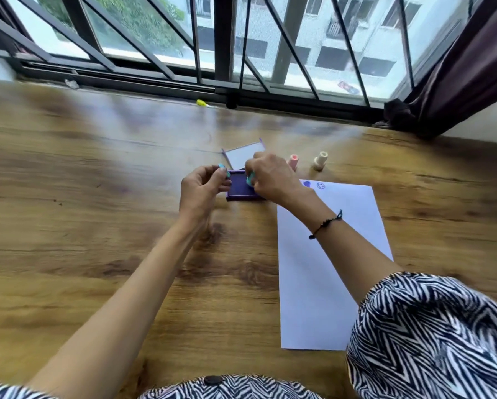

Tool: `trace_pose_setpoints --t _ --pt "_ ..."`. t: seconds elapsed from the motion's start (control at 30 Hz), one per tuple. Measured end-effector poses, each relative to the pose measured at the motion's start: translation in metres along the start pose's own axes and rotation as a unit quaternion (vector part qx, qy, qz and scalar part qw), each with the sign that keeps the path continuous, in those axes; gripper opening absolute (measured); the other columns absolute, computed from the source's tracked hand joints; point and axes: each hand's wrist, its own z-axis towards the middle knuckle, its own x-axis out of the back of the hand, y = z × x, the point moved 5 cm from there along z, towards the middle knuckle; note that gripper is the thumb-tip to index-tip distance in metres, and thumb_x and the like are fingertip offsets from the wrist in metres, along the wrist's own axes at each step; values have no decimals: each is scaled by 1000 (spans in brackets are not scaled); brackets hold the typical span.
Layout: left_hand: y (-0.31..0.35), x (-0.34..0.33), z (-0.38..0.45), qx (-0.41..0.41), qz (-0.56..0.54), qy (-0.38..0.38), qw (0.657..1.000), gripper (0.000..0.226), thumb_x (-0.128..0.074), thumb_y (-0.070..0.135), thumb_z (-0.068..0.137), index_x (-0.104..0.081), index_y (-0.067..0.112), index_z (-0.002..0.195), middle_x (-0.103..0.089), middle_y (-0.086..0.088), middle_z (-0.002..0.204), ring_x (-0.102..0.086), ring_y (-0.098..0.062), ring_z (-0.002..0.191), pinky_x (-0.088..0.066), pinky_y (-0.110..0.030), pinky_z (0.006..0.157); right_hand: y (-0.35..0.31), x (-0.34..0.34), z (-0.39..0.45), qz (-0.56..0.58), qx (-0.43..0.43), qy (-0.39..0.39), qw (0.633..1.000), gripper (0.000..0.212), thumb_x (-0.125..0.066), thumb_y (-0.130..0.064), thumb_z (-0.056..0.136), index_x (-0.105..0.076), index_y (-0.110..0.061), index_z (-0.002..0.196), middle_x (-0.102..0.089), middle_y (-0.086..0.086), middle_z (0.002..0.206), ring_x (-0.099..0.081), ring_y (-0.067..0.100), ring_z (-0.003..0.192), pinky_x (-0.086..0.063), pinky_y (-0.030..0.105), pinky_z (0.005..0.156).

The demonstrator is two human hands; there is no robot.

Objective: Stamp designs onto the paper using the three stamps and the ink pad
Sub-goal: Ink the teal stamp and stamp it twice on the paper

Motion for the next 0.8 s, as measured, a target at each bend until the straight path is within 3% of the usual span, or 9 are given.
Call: trace_pose_setpoints --t 0.2,0.53,0.67,0.8 --pt "-12 -2 0 11 0 2 1000 13 -57 9 86 -59 17 76 -60 -6 69 -61 -2 52 -49 -12 51 2 -12 -1 -18 8 21 1000 20 -51 2 77 -60 -1 94 -61 17 99 -55 34 92 -38 36 64" --pt "-13 -10 4 29 -8 7 1000 14 -56 9 87 -58 18 76 -59 -6 69 -59 -1 50 -47 -12 49 -1 -10 5 1 10 -17 1000 18 -53 1 75 -59 -4 91 -59 17 101 -57 33 92 -40 35 65" --pt "-1 -14 5 1 5 10 1000 13 -56 9 86 -59 19 77 -63 -1 68 -59 -1 51 -47 -12 52 -2 -11 9 -7 10 -29 999 16 -54 -2 77 -58 -3 93 -58 17 104 -56 33 97 -33 31 65" --pt "5 -13 1 -9 6 11 1000 14 -57 10 86 -60 18 76 -64 5 64 -60 -2 53 -49 -14 54 -2 -13 6 -4 -6 -16 1000 16 -52 0 77 -57 -4 91 -57 17 101 -56 34 91 -36 34 63"
